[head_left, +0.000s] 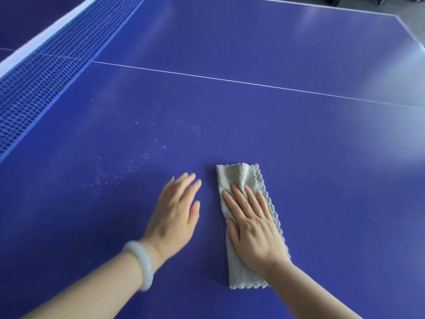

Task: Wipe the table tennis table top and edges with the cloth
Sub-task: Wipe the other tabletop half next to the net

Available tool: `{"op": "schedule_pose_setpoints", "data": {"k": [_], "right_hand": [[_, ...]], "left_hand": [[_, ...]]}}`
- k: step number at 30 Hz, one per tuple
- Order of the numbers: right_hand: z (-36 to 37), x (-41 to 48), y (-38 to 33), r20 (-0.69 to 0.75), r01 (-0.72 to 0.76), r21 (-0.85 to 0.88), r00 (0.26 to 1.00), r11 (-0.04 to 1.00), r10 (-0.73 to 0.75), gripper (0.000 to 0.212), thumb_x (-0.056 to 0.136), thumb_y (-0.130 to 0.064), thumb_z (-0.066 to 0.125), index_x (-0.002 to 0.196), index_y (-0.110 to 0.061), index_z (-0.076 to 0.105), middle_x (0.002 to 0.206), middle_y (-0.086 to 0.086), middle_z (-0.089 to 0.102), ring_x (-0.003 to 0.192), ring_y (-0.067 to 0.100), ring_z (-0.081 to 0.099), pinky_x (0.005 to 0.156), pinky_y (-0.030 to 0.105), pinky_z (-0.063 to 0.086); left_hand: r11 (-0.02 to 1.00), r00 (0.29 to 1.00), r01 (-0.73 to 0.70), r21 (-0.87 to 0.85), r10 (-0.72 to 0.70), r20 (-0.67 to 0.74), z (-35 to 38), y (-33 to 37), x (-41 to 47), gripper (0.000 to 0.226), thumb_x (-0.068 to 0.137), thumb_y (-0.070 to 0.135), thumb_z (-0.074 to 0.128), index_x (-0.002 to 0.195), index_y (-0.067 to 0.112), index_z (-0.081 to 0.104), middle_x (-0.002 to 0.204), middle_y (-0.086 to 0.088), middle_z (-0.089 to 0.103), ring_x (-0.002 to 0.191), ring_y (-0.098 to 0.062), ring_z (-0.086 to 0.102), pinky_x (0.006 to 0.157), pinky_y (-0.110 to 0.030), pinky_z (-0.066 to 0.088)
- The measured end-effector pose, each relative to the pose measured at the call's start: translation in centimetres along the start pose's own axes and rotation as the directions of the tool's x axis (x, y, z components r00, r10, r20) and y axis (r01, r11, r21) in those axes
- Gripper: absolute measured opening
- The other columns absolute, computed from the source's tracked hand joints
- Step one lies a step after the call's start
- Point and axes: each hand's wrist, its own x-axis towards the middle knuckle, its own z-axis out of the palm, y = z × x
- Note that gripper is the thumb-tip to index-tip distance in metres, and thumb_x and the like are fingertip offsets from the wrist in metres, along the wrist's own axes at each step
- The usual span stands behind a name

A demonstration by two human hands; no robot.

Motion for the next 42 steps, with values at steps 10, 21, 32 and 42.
{"op": "schedule_pose_setpoints", "data": {"k": [10, 21, 32, 42], "right_hand": [[0.1, 0.0, -0.2, -0.038, -0.188, 0.02, 0.981, 0.982, 0.188, 0.056, 0.105, -0.042, 0.024, 0.159, -0.031, 0.02, 0.166, -0.007, 0.012, 0.155, 0.017, 0.001, 0.126, 0.039, -0.001], [-2.7, -2.8, 7.1, -0.093, -0.807, 0.078, 0.578, 0.585, 0.811, 0.061, 0.106, -0.043, 0.022, 0.161, -0.021, 0.009, 0.169, 0.001, 0.001, 0.155, 0.028, -0.005, 0.124, 0.047, -0.007], [0.1, -12.0, 2.2, 0.027, 0.087, -0.078, 0.996, 0.993, -0.085, 0.054, 0.103, -0.047, 0.025, 0.156, -0.035, 0.025, 0.161, -0.005, 0.032, 0.154, 0.019, 0.013, 0.126, 0.037, 0.001], [1.7, -9.9, -5.5, -0.152, -0.294, 0.02, 0.944, 0.955, 0.294, 0.058, 0.103, -0.037, 0.036, 0.158, -0.023, 0.026, 0.165, 0.001, 0.025, 0.155, 0.027, 0.007, 0.125, 0.047, 0.002]], "left_hand": [[0.968, 0.986, 0.051, 0.246, -0.089, 0.144, 0.6, 0.2, -8.5, 0.059, 0.102, 0.037, 0.024, 0.154, 0.012, 0.031, 0.163, -0.007, 0.022, 0.15, -0.023, 0.022, 0.118, -0.051, 0.024], [0.971, 0.983, 0.083, 0.225, -0.117, 0.143, 0.5, 0.4, -8.3, 0.061, 0.099, 0.039, 0.021, 0.154, 0.014, 0.032, 0.162, -0.005, 0.024, 0.151, -0.021, 0.02, 0.121, -0.049, 0.021], [0.983, 0.99, 0.07, 0.17, -0.09, 0.113, 0.6, 0.3, -8.6, 0.054, 0.102, 0.027, 0.026, 0.155, 0.014, 0.03, 0.163, -0.004, 0.021, 0.151, -0.02, 0.017, 0.123, -0.046, 0.013], [0.986, 0.993, 0.076, 0.148, -0.089, 0.081, 0.8, 0.4, -8.5, 0.052, 0.102, 0.021, 0.036, 0.153, 0.012, 0.034, 0.162, -0.005, 0.024, 0.151, -0.021, 0.02, 0.124, -0.044, 0.01]]}}
